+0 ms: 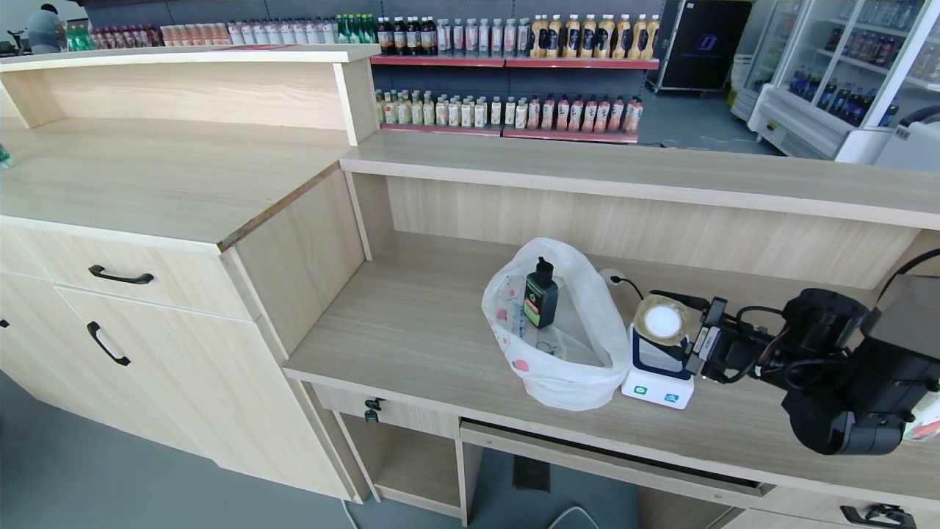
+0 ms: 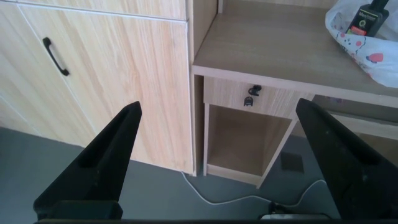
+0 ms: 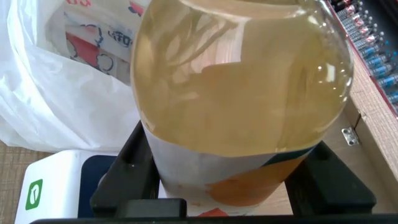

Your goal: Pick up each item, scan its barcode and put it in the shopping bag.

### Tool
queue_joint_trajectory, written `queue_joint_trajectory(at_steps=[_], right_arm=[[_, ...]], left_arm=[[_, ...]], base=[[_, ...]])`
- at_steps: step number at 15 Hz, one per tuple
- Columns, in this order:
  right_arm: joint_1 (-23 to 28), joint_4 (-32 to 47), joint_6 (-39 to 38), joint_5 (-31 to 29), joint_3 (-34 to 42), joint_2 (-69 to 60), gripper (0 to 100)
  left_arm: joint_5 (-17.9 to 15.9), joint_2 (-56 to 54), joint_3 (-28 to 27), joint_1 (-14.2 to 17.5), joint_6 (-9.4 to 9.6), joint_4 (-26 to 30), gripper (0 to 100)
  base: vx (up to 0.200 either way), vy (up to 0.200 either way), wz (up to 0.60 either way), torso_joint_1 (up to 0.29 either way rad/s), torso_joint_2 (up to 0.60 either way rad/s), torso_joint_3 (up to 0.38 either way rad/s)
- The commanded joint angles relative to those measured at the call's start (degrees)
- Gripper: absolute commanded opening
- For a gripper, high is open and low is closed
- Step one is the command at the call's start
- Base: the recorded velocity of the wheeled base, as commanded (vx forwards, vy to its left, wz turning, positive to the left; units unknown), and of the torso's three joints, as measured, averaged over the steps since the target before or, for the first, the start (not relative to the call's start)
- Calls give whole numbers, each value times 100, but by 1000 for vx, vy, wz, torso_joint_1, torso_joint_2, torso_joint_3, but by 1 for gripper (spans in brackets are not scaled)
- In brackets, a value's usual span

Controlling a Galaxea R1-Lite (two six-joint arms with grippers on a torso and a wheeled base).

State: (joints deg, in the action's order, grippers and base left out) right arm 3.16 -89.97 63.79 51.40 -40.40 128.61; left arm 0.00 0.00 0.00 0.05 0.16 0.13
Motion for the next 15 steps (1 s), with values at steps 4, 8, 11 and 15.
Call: queue_joint_trajectory(at_steps=[4, 8, 11, 15], right_arm=[[-8, -3, 2, 2, -117, 120, 0], [-8, -3, 2, 2, -170, 129, 0], [-8, -3, 2, 2, -170, 129, 0], [-8, -3, -403, -24, -196, -170, 0]], left_arm=[[0, 9, 0, 4, 2, -5, 100], [0, 9, 0, 4, 2, 4, 100], [0, 9, 0, 4, 2, 4, 100], [0, 9, 0, 4, 2, 4, 100]], base=[[0, 0, 0, 0, 0, 0], [0, 0, 0, 0, 0, 0], [0, 0, 0, 0, 0, 0], [0, 0, 0, 0, 0, 0]])
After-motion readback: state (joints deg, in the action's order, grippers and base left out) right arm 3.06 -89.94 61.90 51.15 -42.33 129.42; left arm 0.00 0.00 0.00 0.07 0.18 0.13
